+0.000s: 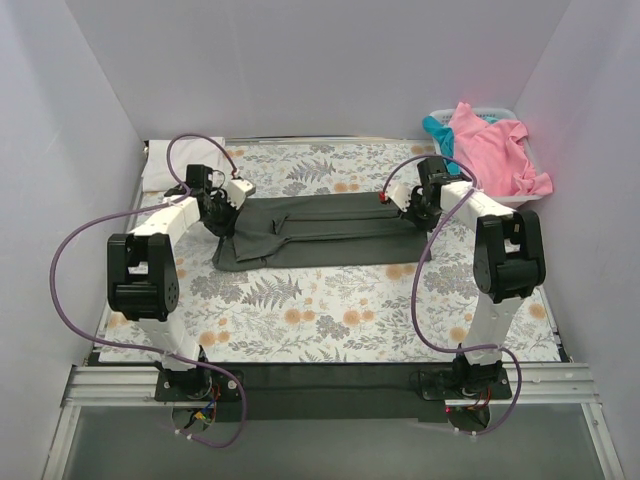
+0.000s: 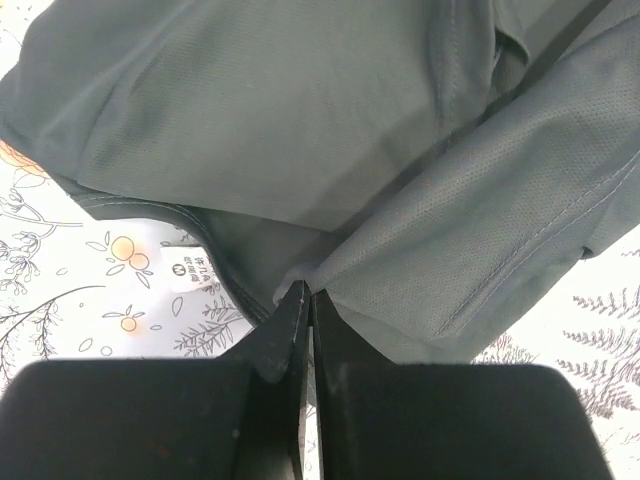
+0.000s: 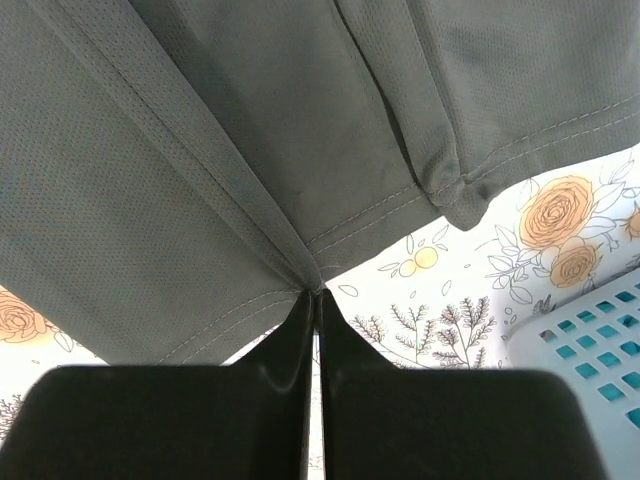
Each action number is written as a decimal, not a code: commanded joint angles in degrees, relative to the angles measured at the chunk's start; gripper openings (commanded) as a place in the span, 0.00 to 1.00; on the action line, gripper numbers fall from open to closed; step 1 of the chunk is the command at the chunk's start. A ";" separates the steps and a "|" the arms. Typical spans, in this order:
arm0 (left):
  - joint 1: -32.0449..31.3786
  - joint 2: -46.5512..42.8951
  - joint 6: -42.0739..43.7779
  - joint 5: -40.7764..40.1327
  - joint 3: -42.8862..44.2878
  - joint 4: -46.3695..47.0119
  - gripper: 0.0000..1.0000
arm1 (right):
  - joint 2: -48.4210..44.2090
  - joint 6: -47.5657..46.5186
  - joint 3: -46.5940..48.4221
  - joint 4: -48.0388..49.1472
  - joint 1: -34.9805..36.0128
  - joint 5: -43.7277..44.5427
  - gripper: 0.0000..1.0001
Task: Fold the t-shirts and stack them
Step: Fold the tshirt
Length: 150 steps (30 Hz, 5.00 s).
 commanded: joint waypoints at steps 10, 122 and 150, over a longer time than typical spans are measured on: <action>0.33 -0.04 -5.83 0.15 5.34 -0.95 0.28 | 0.64 2.46 3.56 0.03 -0.55 2.60 0.41; -10.48 17.11 -32.64 4.18 24.07 -4.22 0.31 | 6.96 9.67 1.20 -5.86 2.00 -4.25 0.29; -9.69 15.14 -43.98 -12.41 12.36 -1.41 0.29 | -4.48 7.56 -2.94 -18.88 3.94 -11.91 0.20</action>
